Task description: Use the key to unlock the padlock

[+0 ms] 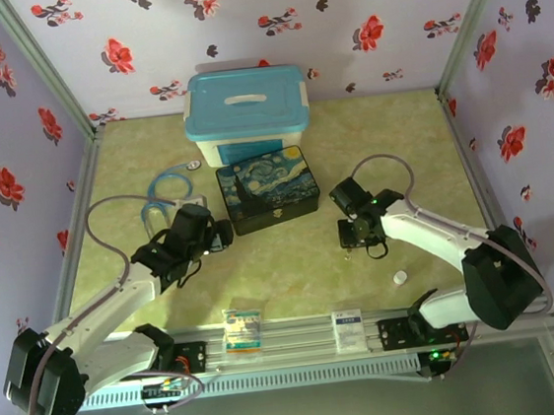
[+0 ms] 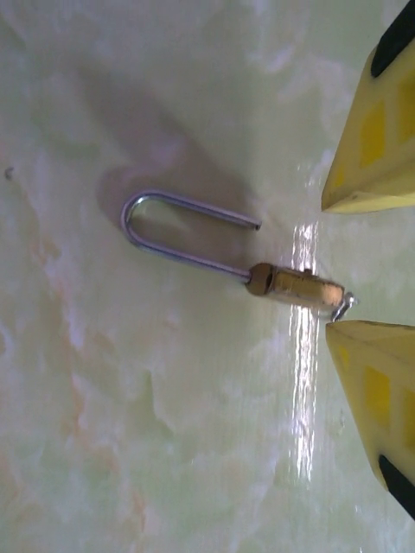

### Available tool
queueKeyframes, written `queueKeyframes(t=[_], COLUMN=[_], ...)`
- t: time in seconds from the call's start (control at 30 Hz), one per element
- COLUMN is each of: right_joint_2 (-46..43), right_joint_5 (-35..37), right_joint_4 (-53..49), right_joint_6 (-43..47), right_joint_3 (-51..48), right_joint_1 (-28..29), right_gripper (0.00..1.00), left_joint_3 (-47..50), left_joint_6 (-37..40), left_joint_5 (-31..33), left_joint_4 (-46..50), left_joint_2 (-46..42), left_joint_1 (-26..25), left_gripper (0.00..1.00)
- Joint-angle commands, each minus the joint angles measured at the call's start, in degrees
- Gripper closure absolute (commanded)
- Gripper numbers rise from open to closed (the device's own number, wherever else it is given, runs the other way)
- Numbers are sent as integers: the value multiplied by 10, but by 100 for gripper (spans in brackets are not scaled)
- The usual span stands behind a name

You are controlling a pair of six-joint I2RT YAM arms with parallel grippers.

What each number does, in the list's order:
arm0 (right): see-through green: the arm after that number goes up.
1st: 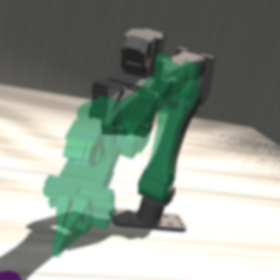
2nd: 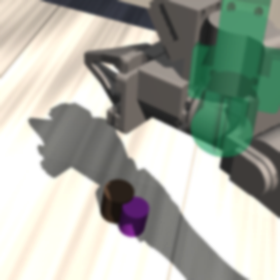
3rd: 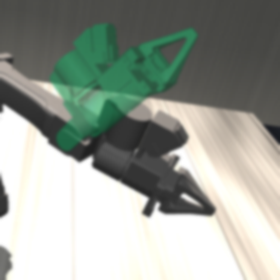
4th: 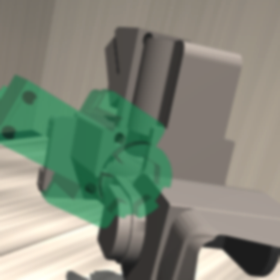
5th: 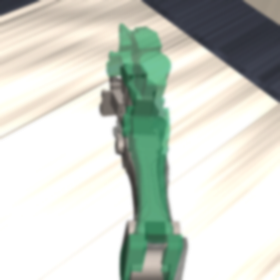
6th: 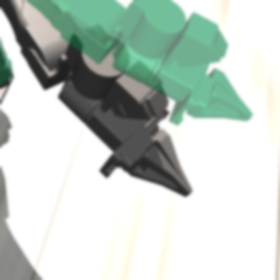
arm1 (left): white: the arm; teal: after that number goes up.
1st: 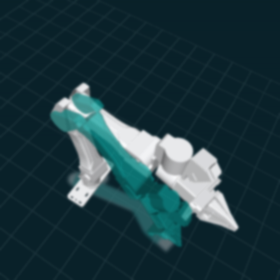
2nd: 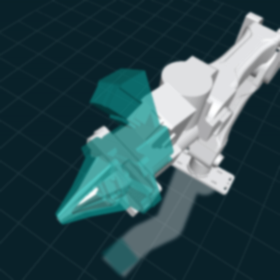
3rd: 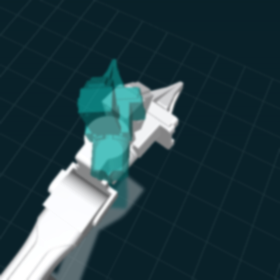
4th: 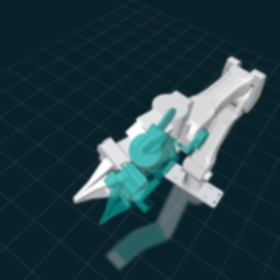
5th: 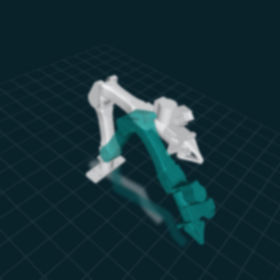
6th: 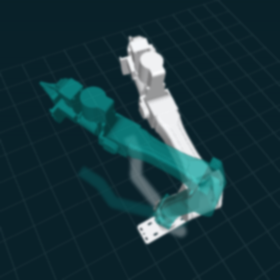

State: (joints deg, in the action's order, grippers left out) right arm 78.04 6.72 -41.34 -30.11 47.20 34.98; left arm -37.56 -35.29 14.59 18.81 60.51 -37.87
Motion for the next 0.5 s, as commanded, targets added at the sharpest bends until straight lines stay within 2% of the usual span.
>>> queueKeyframes(t=[0.0, 0.27, 0.37, 0.47], right_joint_2=[24, 85, 115, 150], right_joint_5=[72, 84, 120, 176], right_joint_4=[-32, 4, -9, -32], right_joint_6=[-25, -40, -38, -37], right_joint_3=[10, 17, 32, 53], right_joint_1=[31, 65, 81, 102], right_gripper=[63, 67, 74, 87], left_joint_3=[7, 20, 27, 29], left_joint_6=[-9, -12, -14, -14], left_joint_5=[10, 9, 10, 9], left_joint_4=[1, -1, -9, -13], left_joint_2=[4, -3, -1, 3], left_joint_1=[0, 0, 0, 0], left_gripper=[27, 26, 26, 26])
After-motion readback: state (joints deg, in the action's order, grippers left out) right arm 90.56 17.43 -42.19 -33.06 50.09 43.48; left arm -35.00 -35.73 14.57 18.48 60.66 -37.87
